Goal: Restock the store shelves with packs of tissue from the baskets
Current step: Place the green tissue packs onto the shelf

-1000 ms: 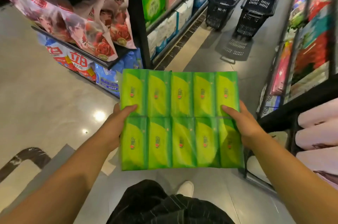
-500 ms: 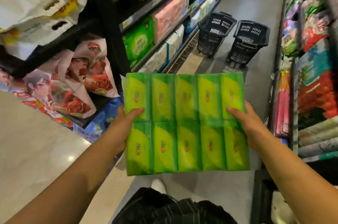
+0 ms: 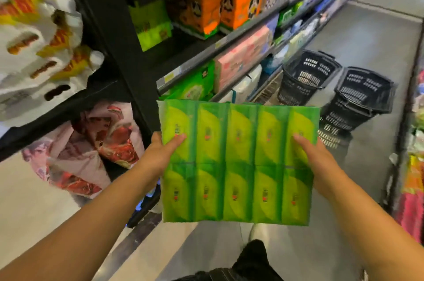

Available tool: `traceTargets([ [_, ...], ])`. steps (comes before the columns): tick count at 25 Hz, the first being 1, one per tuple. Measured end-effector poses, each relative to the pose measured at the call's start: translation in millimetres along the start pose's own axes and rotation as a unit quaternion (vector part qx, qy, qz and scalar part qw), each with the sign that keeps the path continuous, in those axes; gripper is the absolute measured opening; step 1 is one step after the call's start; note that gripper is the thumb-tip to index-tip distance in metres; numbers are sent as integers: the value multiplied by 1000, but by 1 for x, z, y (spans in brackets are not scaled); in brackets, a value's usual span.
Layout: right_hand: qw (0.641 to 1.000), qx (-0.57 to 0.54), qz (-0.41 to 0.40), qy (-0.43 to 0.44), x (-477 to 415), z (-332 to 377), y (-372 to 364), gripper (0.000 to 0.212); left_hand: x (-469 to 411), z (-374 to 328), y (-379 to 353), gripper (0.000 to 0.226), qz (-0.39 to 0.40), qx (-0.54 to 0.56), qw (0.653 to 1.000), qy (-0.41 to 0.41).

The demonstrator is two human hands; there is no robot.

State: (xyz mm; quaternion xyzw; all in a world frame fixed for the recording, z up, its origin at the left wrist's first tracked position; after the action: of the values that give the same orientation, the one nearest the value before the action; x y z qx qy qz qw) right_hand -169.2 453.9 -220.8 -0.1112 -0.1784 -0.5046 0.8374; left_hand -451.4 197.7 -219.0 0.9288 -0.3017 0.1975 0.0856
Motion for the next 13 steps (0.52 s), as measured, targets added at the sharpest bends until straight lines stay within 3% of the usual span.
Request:
traceTargets([
  [2, 999, 11, 38, 7, -51, 31, -2, 82, -33, -14, -17, 123, -29, -5, 1000, 5],
  [4, 996, 37, 77, 9, -99, 62, -9, 85, -55, -27, -30, 119, -70, 0, 998, 5],
  [9, 985, 90, 139, -40, -188, 143, -44, 50, -82, -58, -57, 120, -161, 107, 978, 78],
  [11, 978, 109, 176, -22, -213, 168, -69, 43, -88, -86, -67, 101, -164, 140, 975, 61],
  [13, 979, 97, 177, 11, -238, 193, -92, 38, -102, -114, -72, 68, -177, 136, 974, 44],
])
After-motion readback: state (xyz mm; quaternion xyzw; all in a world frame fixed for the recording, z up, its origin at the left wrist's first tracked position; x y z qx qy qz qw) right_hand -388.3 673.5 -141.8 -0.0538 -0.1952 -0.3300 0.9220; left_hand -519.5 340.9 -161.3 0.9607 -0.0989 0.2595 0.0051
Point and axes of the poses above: each hand's wrist, its own x-axis away from the middle knuckle, its own y-axis out of the back of the hand, z = x × y, the point moved 9 cm from there along -x, towards the middle knuckle, and after that the axes turned 2 degrees about x, right-handed, at the moved point
